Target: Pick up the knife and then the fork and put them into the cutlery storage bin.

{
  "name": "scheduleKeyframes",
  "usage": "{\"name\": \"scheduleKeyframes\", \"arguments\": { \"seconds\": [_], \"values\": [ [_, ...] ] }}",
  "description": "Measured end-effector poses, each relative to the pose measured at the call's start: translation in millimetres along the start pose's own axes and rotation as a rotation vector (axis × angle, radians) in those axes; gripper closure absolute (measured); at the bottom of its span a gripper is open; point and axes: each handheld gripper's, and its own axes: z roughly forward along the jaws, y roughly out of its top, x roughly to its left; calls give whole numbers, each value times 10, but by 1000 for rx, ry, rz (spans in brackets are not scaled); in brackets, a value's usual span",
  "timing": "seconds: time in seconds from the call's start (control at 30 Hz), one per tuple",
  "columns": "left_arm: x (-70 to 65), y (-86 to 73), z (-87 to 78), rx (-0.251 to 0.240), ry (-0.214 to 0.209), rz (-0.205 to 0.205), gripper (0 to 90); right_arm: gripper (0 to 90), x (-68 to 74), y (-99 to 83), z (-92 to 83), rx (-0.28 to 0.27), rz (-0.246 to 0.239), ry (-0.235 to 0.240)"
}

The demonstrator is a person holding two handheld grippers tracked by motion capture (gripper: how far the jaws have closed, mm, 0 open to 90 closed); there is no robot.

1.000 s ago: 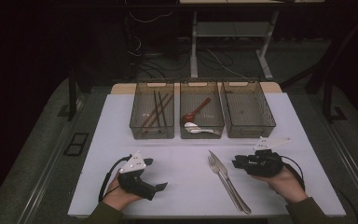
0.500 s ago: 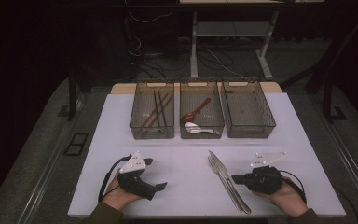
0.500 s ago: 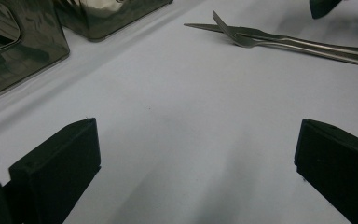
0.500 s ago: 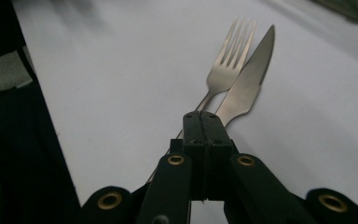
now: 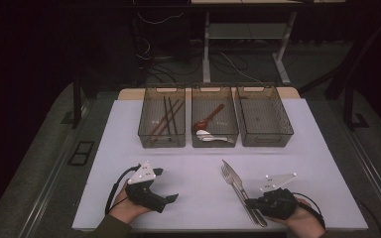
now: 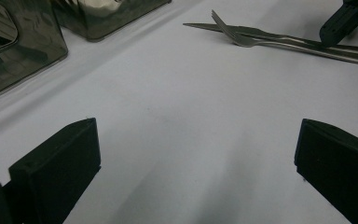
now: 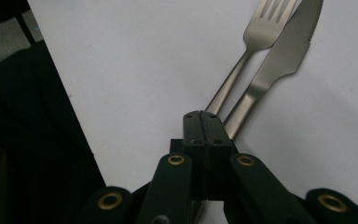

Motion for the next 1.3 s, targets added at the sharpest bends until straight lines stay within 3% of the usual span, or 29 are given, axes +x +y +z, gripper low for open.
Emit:
{"name": "scheduleKeyframes", "arguments": {
  "seconds": [0.43,0.9,1.3],
  "values": [
    [-5,1,1,-3,1,2,0,895,58,29,16,27,10,-39],
    [-6,1,3,-4,2,4,0,897,133,72,30,68,-31,-113],
    [-8,2,0,-5,3,2,0,897,39,48,-17,74,-11,-133]
  ]
}}
